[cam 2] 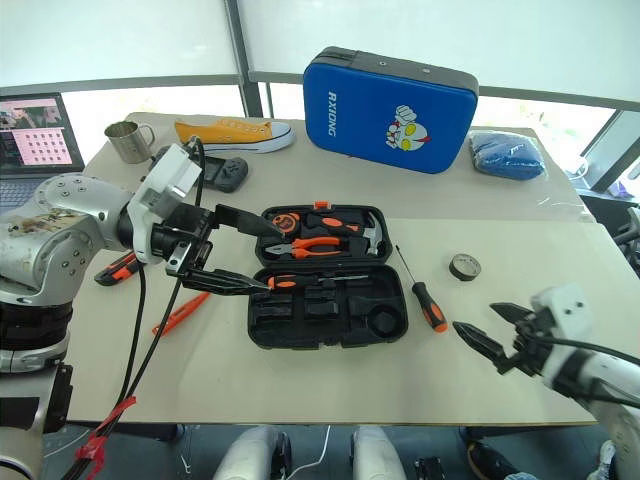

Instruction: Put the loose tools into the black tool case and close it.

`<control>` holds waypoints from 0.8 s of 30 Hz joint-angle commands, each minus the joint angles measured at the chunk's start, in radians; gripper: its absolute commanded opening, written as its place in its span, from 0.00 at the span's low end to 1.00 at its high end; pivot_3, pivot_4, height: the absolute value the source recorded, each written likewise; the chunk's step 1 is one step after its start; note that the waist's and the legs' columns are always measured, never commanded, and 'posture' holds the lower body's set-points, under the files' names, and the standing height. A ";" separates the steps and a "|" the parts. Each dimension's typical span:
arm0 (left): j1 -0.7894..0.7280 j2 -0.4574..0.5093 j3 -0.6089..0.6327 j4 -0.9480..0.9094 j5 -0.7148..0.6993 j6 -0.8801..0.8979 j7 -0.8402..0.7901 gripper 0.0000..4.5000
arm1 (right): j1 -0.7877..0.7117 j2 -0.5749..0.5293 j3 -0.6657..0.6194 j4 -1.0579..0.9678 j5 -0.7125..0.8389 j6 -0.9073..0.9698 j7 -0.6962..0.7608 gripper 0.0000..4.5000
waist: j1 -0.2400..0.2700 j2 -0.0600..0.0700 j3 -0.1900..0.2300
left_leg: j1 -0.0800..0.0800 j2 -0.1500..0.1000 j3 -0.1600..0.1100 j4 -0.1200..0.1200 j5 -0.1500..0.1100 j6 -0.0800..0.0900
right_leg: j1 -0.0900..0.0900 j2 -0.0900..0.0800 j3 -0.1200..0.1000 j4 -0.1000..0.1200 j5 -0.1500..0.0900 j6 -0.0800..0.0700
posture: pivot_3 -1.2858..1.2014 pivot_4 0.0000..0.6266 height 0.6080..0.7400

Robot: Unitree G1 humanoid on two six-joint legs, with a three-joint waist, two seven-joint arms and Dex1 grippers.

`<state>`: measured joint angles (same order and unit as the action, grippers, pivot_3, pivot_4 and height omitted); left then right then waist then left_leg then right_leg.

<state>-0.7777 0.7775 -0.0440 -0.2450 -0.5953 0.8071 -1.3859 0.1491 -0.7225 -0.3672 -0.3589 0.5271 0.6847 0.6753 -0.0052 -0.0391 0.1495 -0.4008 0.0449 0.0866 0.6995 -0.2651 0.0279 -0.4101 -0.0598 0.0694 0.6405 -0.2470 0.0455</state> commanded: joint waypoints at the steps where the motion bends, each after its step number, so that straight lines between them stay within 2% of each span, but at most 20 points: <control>1: -0.011 0.016 0.015 -0.031 -0.017 -0.010 0.028 1.00 | -0.047 0.032 0.075 0.044 -0.050 -0.036 -0.026 1.00 | 0.001 0.000 0.000 | -0.001 0.000 0.000 0.000 0.000 0.000 | -0.001 0.000 0.000 0.000 0.000 0.000 | 0.52 0.24 1.00; 7: -0.005 0.021 0.010 -0.032 -0.016 -0.021 0.051 1.00 | -0.109 0.079 0.143 0.115 -0.099 -0.061 -0.054 1.00 | 0.000 0.000 0.000 | -0.009 0.000 0.000 0.001 0.000 0.000 | -0.010 0.000 0.001 0.003 0.000 0.000 | 0.52 0.24 1.00; 10: -0.002 0.020 0.006 -0.035 -0.008 -0.033 0.060 1.00 | -0.138 0.102 0.152 0.173 -0.128 -0.083 -0.078 0.82 | -0.006 0.000 0.000 | -0.008 0.000 0.000 0.001 0.000 -0.001 | -0.010 0.001 0.000 0.003 0.000 0.000 | 0.52 0.24 1.00; 17: 0.001 0.024 -0.006 -0.019 0.007 -0.069 0.073 1.00 | -0.119 0.113 0.137 0.216 -0.153 -0.155 -0.077 0.29 | -0.008 0.000 0.000 | -0.007 0.000 0.001 0.001 0.000 -0.001 | -0.009 0.001 0.001 0.004 0.000 0.000 | 0.52 0.24 1.00; 18: 0.002 0.025 -0.007 -0.017 0.008 -0.072 0.073 1.00 | -0.105 0.113 0.116 0.196 -0.135 -0.147 -0.076 0.24 | -0.008 0.000 0.000 | -0.007 0.000 0.001 0.001 0.001 -0.001 | -0.009 0.001 0.001 0.004 0.000 0.000 | 0.52 0.24 1.00; 20: 0.005 0.027 -0.009 -0.016 0.010 -0.079 0.075 1.00 | -0.083 0.110 0.072 0.160 -0.098 -0.120 -0.078 0.23 | -0.004 0.000 0.000 | -0.007 0.000 0.000 0.001 0.000 -0.001 | -0.010 0.001 0.001 0.004 0.000 0.000 | 0.52 0.24 1.00; 22: 0.021 0.040 -0.002 -0.018 0.013 -0.088 0.076 1.00 | -0.073 0.087 -0.052 0.077 0.016 -0.055 -0.070 0.23 | 0.001 0.000 0.000 | -0.008 0.000 0.000 0.001 0.000 -0.001 | -0.010 0.000 0.000 0.003 0.000 0.000 | 0.52 0.24 1.00; 24: 0.034 0.053 0.002 -0.018 0.015 -0.095 0.076 1.00 | -0.081 0.060 -0.119 0.014 0.104 -0.011 -0.042 0.23 | 0.002 0.002 0.001 | -0.009 0.000 0.001 0.001 0.000 -0.001 | -0.011 0.000 0.001 0.003 0.000 0.000 | 0.52 0.24 1.00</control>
<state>-0.7375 0.8218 -0.0606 -0.2480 -0.5820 0.7337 -1.3125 0.0914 -0.6258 -0.3901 -0.2492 0.5469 0.6524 0.6106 -0.0029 -0.0374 0.1500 -0.4097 0.0449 0.0877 0.7003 -0.2646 0.0273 -0.4212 -0.0600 0.0709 0.6440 -0.2469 0.0457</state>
